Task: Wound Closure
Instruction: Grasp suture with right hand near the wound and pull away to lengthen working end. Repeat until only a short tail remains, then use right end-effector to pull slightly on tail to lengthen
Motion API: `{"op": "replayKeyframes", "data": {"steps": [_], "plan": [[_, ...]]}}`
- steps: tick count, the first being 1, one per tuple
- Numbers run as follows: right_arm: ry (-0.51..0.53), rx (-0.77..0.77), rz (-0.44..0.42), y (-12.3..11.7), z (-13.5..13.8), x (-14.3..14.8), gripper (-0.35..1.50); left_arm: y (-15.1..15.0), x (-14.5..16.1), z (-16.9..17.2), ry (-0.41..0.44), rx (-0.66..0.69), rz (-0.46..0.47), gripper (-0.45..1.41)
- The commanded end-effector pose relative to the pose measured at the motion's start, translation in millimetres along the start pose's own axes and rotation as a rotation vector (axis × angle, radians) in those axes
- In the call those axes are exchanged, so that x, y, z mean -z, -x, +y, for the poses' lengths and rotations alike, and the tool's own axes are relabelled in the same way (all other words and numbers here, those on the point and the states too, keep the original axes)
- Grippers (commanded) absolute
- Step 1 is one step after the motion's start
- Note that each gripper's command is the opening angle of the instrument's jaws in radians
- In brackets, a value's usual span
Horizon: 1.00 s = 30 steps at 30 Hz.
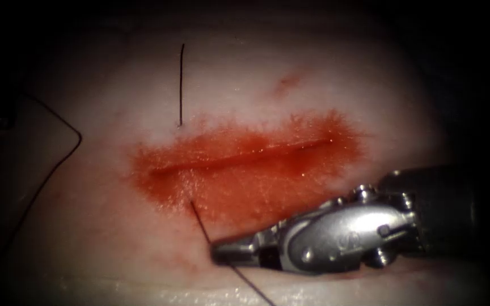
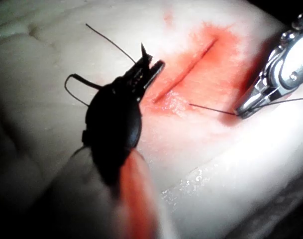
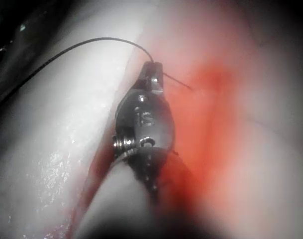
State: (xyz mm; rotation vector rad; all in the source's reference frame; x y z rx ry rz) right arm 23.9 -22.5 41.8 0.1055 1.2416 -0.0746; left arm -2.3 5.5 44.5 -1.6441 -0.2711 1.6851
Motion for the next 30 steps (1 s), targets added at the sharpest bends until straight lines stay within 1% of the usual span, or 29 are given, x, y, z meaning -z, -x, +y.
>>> {"op": "replayKeyframes", "data": {"steps": [1,3,4,9,10,11,12,13,14,15,18,19,21,22,25,27,29,30], "plan": [[-0.005,-0.006,0.006,-0.9,-1.1,-0.7,-0.35,0.6,-0.6,-0.1,0.001,0.000,0.000,-0.45],[-0.008,0.002,0.009,-2.0,-1.8,-0.5,-0.35,0.6,-0.6,-0.1,0.001,0.000,0.000,-0.45],[-0.010,0.010,0.011,-3.0,-2.3,-0.4,-0.35,0.6,-0.6,-0.1,0.001,0.000,0.000,-0.45],[-0.003,0.002,0.015,-4.4,-2.5,-0.5,-0.35,0.6,-0.6,-0.1,0.000,0.000,0.000,-0.45],[0.015,-0.001,0.000,-4.4,-2.3,-0.5,0.12,0.6,-0.6,-0.1,0.000,0.000,0.000,-0.45],[0.045,-0.004,-0.033,-4.4,-2.0,-0.6,0.81,0.6,-0.6,0.0,0.000,0.000,0.000,-0.45],[0.074,0.017,-0.067,-4.3,-1.8,-0.6,1.15,0.6,-0.6,0.0,0.000,0.000,0.000,-0.45],[0.108,0.031,-0.104,-4.2,-1.6,-0.5,1.30,0.6,-0.6,0.0,0.000,0.000,0.000,-0.45],[0.146,0.041,-0.149,-3.9,-1.4,-0.2,1.40,0.6,-0.6,0.0,0.000,0.000,0.000,-0.45],[0.157,0.047,-0.167,-3.6,-1.3,0.1,1.41,0.6,-0.6,0.0,0.000,0.000,0.000,-0.45],[0.175,0.028,-0.209,-2.5,-0.6,1.8,1.35,0.6,-0.5,0.0,0.001,0.000,0.000,-0.45],[0.177,0.005,-0.216,-2.2,-0.3,2.5,1.30,0.6,-0.5,0.0,0.001,0.000,0.000,-0.45],[0.178,-0.033,-0.234,-1.5,0.6,4.5,1.04,0.6,-0.5,0.0,0.001,0.000,0.000,-0.45],[0.170,-0.041,-0.253,-1.2,1.1,5.2,1.03,0.6,-0.6,0.0,0.001,0.000,0.000,-0.45],[0.153,-0.075,-0.322,-0.9,2.9,7.0,1.03,0.6,-0.6,0.0,0.000,0.000,0.001,-0.45],[0.153,-0.085,-0.376,-0.9,3.9,7.5,1.13,0.6,-0.7,0.0,-0.001,0.005,0.001,-0.45],[0.171,-0.067,-0.407,-1.0,4.5,7.6,1.16,0.6,-0.7,0.0,-0.001,0.005,0.001,-0.45],[0.174,-0.083,-0.438,-1.0,4.9,7.6,1.16,0.6,-0.7,0.0,-0.001,0.005,0.001,-0.45]]}}
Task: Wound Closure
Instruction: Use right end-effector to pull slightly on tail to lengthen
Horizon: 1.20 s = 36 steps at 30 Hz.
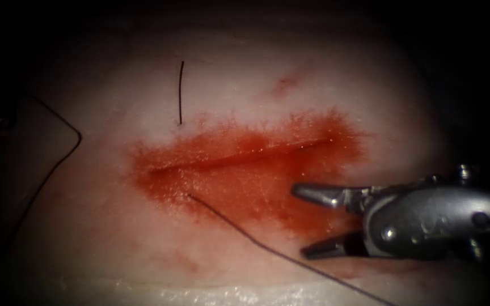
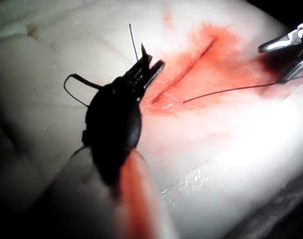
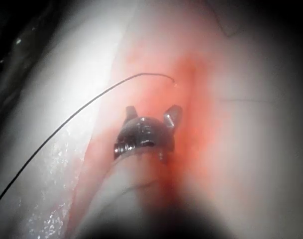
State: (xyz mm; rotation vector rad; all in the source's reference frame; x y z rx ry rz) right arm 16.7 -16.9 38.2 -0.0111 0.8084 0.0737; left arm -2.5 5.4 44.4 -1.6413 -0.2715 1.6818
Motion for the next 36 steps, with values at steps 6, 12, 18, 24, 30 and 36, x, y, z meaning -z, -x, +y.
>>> {"op": "replayKeyframes", "data": {"steps": [6,12,18,24,30,36], "plan": [[0.121,-0.263,-0.035,-0.1,2.9,-2.3,0.94,0.6,-0.6,-0.1,0.001,0.002,0.000,-0.45],[0.079,-0.680,0.169,0.3,5.7,-6.1,0.86,0.6,-0.6,-0.1,0.001,0.002,0.000,-0.45],[0.056,-0.903,0.262,0.9,7.0,-10.2,0.84,0.6,-0.5,-0.1,0.001,0.002,0.000,-0.45],[0.066,-0.981,0.279,2.2,7.7,-14.1,0.78,0.6,-0.5,-0.2,0.002,0.002,0.000,-0.45],[0.058,-1.027,0.285,3.3,8.3,-17.7,0.73,0.6,-0.5,-0.2,0.002,0.001,0.000,-0.45],[0.044,-1.068,0.305,4.1,9.2,-20.2,0.57,0.7,-0.5,-0.2,0.003,0.007,0.001,-0.45]]}}
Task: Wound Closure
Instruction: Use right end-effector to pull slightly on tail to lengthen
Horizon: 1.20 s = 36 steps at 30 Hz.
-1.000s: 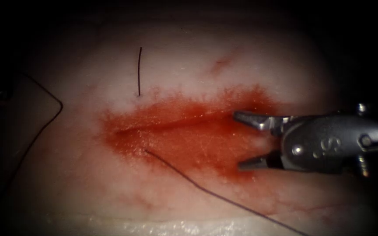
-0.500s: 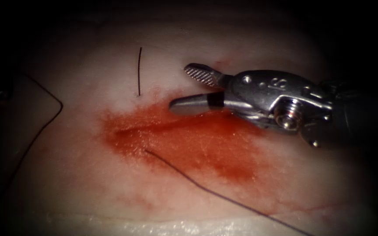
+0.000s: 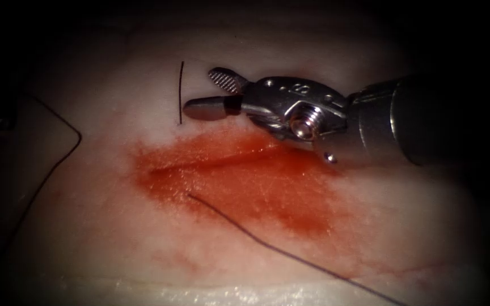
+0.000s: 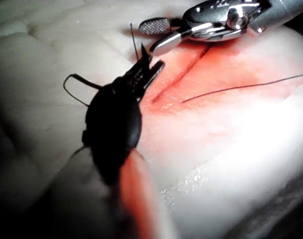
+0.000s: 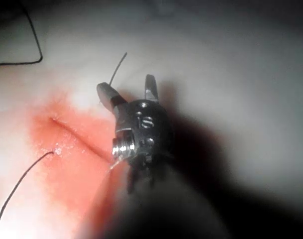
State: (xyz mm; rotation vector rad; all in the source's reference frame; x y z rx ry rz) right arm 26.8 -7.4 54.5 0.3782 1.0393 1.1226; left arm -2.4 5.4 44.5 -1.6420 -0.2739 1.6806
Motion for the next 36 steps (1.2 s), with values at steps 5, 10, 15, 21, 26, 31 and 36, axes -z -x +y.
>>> {"op": "replayKeyframes", "data": {"steps": [5,10,15,21,26,31,36], "plan": [[-0.029,-0.009,0.005,0.5,0.2,-3.2,0.54,0.6,-0.6,-0.1,0.001,0.005,0.001,-0.45],[-0.063,-0.010,0.002,0.4,-1.0,-4.3,0.46,0.7,-0.6,-0.2,0.001,0.005,0.001,-0.45],[-0.088,-0.015,0.013,-0.2,-2.1,-4.9,0.31,0.7,-0.6,-0.2,0.002,0.004,-0.002,-0.45],[-0.059,-0.019,0.021,-0.4,-2.1,-4.9,-0.35,0.7,-0.6,-0.2,0.002,0.004,-0.002,-0.45],[-0.010,-0.033,0.065,-1.0,-2.1,-4.7,-0.35,0.7,-0.6,-0.2,0.002,0.004,-0.002,-0.45],[-0.016,-0.036,0.105,-2.3,-2.6,-4.2,-0.35,0.8,-0.6,-0.2,0.001,0.003,-0.002,-0.45],[-0.023,-0.033,0.137,-3.8,-3.0,-3.7,-0.35,0.8,-0.6,-0.2,0.002,0.003,-0.004,-0.45]]}}
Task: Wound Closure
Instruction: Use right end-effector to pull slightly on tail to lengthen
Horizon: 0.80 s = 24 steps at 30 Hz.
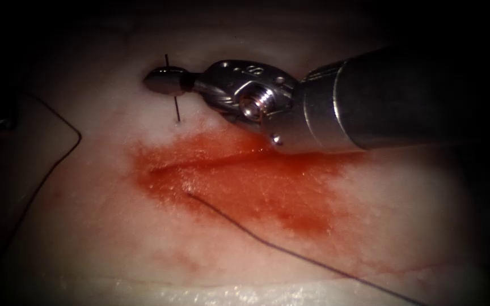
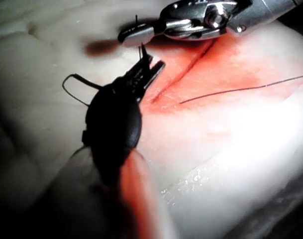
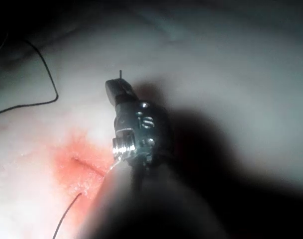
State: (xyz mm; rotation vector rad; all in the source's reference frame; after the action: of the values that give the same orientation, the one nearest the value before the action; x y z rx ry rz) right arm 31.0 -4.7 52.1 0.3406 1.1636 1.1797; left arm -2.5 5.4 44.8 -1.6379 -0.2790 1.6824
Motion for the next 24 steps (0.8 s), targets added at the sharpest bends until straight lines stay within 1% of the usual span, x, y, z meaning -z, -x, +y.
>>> {"op": "replayKeyframes", "data": {"steps": [1,4,18,21,22,24], "plan": [[-0.003,0.003,0.014,-0.1,-0.2,-0.7,-0.35,0.6,-0.5,-0.1,0.002,0.000,0.000,-0.45],[-0.003,-0.002,0.027,-0.5,-0.1,-0.4,-0.35,0.6,-0.5,-0.1,0.002,0.000,0.000,-0.45],[-0.003,-0.004,0.050,-0.7,0.1,0.4,-0.35,0.8,-0.7,-0.6,0.002,-0.002,0.001,-0.45],[-0.037,0.009,0.050,-0.6,0.0,0.6,-0.35,0.9,-0.8,-1.1,0.002,-0.004,0.001,-0.45],[-0.045,0.021,0.054,-0.6,-0.1,0.7,-0.28,1.0,-0.9,-1.5,0.001,-0.004,0.001,-0.45],[-0.052,0.066,0.085,-0.8,-0.2,1.0,0.71,1.0,-1.2,-2.3,-0.012,-0.005,-0.002,-0.45]]}}
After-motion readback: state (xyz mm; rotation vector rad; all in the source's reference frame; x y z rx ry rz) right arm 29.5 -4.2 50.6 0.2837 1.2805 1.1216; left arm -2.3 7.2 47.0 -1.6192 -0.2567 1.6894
